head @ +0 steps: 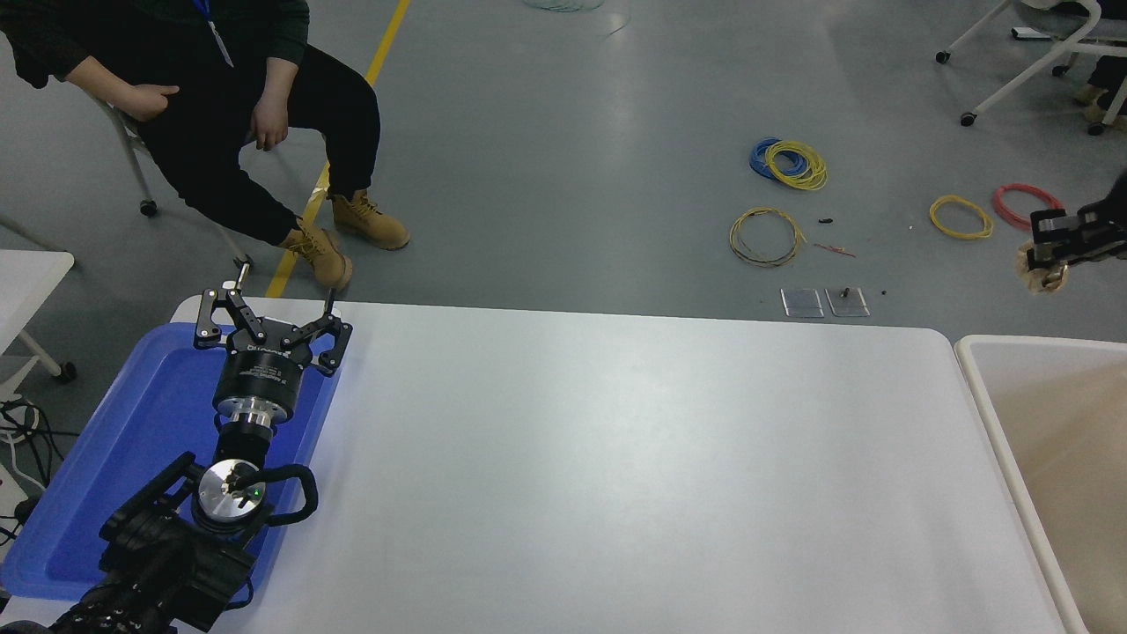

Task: Pick up paper ball place in dustbin

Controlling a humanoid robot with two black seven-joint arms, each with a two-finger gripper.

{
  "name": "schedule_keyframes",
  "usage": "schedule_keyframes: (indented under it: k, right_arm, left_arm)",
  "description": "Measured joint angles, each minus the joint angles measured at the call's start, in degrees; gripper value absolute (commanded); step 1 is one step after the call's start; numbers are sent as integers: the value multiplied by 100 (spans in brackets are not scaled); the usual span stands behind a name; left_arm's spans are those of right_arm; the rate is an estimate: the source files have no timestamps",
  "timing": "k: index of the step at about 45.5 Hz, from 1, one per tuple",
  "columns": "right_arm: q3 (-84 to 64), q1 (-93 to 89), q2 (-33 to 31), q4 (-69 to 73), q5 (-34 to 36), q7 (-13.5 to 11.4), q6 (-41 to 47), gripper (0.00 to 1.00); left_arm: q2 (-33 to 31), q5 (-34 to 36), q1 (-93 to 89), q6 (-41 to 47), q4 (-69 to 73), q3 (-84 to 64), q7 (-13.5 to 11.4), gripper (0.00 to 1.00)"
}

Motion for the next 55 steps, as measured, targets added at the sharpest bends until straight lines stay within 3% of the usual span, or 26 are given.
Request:
schedule_keyframes:
  k: [33,55]
  right_arm:
    - [-24,-416,-107,-311,-37,-22,-251,0]
    - [1074,-3641,-351,-3275,32,-31,-1301,0]
  left_arm:
    - [1,0,0,5,0,0,-3,100]
    - [0,0,0,5,0,0,-7,100]
